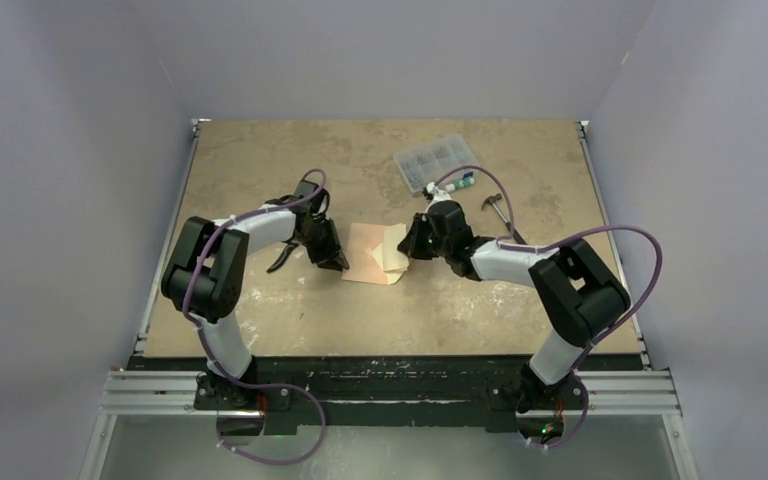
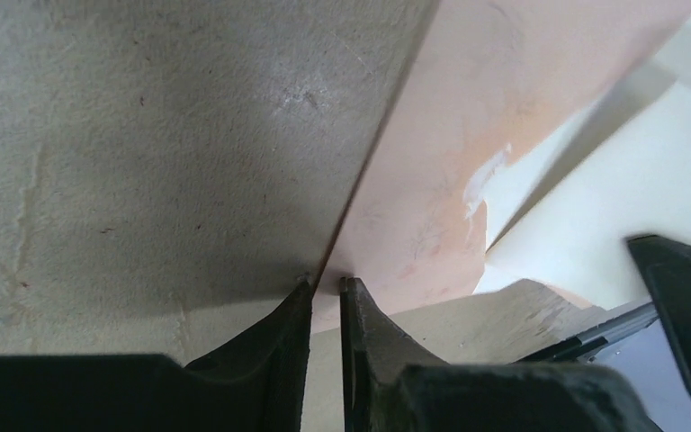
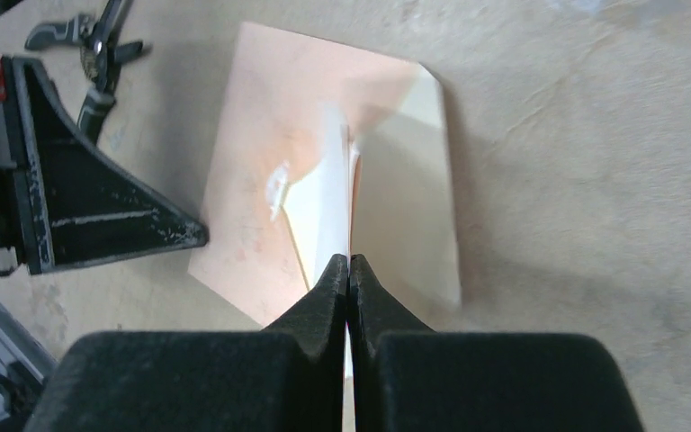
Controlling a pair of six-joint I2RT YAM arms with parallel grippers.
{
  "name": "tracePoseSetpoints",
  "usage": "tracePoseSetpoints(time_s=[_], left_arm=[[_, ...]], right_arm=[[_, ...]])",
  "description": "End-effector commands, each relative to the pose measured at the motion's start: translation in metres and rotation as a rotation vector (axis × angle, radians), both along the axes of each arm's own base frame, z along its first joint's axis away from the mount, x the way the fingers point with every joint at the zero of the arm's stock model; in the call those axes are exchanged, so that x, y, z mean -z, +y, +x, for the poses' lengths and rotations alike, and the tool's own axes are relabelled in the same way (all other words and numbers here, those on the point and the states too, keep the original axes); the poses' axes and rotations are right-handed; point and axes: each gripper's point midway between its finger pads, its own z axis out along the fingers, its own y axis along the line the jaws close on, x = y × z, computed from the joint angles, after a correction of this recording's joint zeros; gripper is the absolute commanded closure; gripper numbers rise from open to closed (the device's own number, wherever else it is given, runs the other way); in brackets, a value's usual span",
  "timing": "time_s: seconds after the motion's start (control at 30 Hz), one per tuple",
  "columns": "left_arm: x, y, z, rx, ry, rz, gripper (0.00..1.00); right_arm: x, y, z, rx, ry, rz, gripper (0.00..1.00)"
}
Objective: Place the letter into the envelope and seal it
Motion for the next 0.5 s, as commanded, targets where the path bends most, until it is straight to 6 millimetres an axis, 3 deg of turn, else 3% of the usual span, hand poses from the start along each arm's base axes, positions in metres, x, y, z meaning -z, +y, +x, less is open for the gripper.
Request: tracePoseSetpoints(time_s=[0.0,0.3,0.47], left_arm=[[0.015,0.002,-0.009,-0.067,0.05,-0.003,0.83],[0.021,0.003,-0.014,-0.092,0.073,-0.002,0.87],[0.012,0.001,-0.009,-0.103,0.043,-0.013,0.88]], right_arm=[[-0.001,0.013,-0.002,-0.068,-0.112,-0.016,1.0],[0.019,0.005,-0.012,-0.003,-0.019,-0.021,1.0],[0.014,0.005,-0.013,0.063,0.054,0.013,1.0]])
